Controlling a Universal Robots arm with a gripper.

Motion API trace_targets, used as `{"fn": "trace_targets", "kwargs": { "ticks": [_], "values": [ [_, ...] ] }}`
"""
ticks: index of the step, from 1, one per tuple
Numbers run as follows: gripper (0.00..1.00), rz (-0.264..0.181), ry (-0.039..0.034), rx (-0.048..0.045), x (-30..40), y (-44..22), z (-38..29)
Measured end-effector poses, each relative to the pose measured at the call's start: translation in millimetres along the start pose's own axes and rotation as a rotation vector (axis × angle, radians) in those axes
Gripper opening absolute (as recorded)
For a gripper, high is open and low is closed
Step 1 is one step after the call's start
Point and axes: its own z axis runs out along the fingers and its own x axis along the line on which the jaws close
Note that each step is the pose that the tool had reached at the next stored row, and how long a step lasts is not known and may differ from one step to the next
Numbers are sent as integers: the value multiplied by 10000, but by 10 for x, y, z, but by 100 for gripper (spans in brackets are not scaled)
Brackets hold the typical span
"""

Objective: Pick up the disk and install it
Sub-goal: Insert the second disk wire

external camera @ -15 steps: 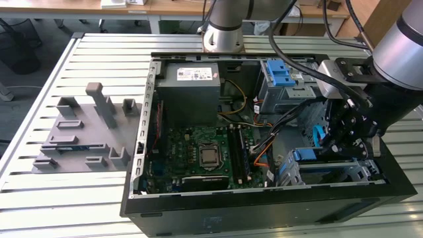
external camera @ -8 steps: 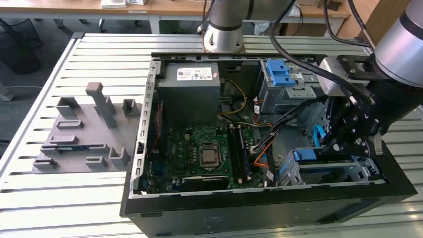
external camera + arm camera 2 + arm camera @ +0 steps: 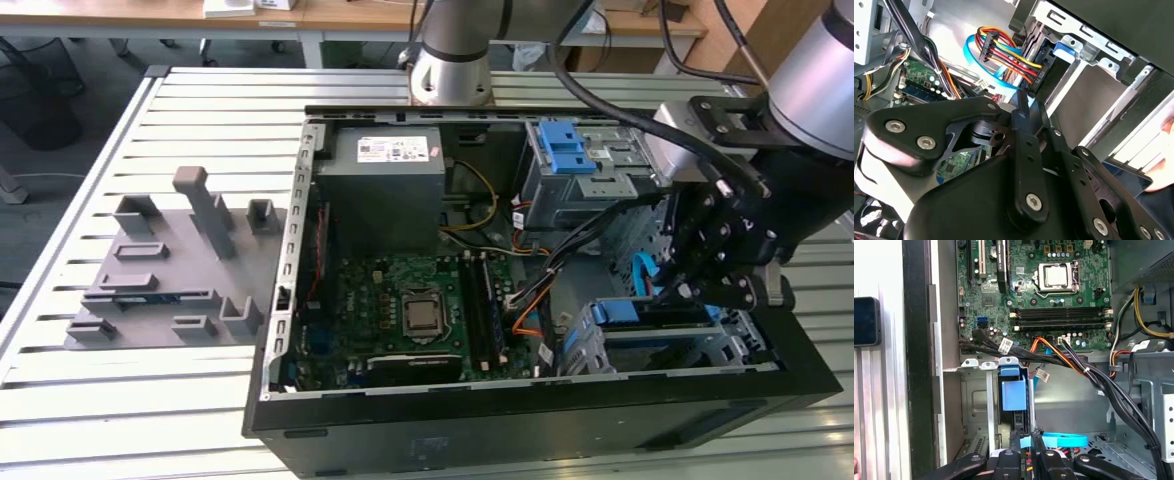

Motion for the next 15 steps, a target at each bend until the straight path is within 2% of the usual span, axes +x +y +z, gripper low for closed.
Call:
{"fn": "trace_targets", "kwargs": {
  "ticks": [5, 7, 15],
  "values": [
    [22, 0, -2, -13, -1, 0, -18],
    [11, 0, 0, -14, -1, 0, -19],
    [11, 0, 1, -17, -1, 0, -19]
  ]
}}
